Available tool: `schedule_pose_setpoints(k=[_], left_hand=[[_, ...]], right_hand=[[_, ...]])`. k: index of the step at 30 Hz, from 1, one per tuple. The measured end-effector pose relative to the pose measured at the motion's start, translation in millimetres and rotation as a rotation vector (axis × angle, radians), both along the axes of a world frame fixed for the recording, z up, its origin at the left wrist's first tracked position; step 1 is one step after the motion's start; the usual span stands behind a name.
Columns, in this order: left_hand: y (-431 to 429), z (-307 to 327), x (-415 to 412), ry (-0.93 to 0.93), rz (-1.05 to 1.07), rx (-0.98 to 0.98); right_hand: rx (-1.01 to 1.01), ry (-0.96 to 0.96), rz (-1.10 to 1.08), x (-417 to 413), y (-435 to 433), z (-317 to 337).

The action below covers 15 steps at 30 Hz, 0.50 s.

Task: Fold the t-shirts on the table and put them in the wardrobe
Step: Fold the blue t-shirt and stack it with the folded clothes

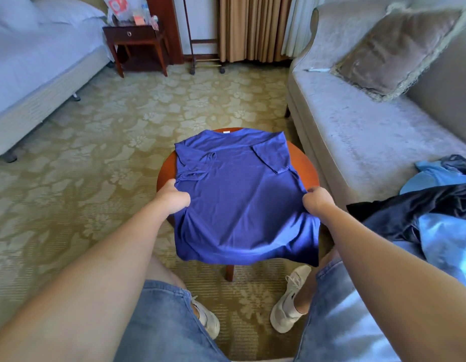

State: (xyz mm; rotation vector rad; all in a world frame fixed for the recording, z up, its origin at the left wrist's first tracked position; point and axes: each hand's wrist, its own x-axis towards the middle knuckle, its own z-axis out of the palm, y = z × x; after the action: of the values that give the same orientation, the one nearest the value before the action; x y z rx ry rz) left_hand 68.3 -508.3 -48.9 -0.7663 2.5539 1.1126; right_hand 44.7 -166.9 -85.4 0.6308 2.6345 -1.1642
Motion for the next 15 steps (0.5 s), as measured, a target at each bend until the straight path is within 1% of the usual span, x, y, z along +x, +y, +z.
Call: schedule_pose_setpoints(k=[3, 7, 11, 15], left_hand=[[-1.1, 10.7, -10.1, 0.148, 0.080, 0.207], [-3.0, 21.6, -27.5, 0.284, 0.175, 0.359], [-1.2, 31.4, -46.5, 0.393, 0.234, 0.358], [-0.3, 29.2, -69.3, 0.424, 0.236, 0.343]], right_hand=[[-0.158, 0.180, 0.000, -16.4, -9.0, 13.7], [-0.309, 0.348, -0.022, -36.2, -19.7, 33.6], [-0.409, 0.387, -0.037, -59.1, -25.4, 48.7], [-0.427, 0.376, -0.030, -85.1, -26.9, 51.9]])
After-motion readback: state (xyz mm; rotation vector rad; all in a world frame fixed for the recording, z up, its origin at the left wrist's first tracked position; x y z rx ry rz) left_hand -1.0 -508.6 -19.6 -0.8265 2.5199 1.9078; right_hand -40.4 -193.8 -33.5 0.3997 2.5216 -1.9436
